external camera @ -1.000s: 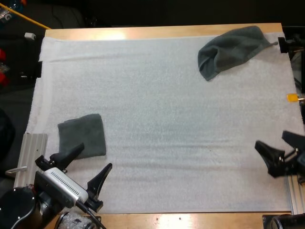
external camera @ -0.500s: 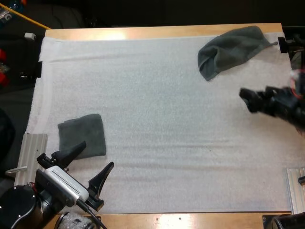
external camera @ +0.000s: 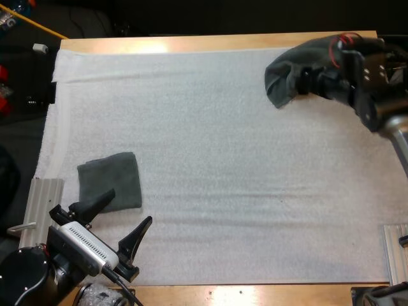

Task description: Pick towel from pile, fold and stack

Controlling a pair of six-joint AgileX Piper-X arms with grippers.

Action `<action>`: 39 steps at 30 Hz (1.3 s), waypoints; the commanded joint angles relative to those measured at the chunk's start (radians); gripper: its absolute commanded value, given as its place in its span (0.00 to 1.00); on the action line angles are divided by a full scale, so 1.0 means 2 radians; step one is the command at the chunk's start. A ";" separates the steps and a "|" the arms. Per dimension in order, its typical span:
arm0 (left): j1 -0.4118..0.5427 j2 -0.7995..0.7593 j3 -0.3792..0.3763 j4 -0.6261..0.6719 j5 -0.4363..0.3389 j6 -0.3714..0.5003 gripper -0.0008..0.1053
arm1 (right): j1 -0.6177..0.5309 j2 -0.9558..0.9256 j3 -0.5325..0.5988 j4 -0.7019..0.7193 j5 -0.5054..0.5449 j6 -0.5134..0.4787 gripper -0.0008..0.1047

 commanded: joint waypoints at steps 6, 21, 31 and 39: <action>-0.002 0.001 -0.004 -0.006 0.003 -0.006 0.68 | 0.000 0.085 -0.064 0.000 0.039 -0.001 0.73; -0.002 0.001 -0.004 -0.006 0.003 -0.006 0.68 | -0.011 0.287 -0.210 -0.007 0.100 -0.002 0.69; -0.002 0.001 -0.004 -0.006 0.026 -0.006 0.68 | -0.011 0.359 -0.219 -0.014 0.119 -0.002 0.65; -0.002 0.001 -0.004 -0.006 0.026 -0.006 0.68 | -0.011 0.355 -0.224 0.004 0.144 -0.025 0.05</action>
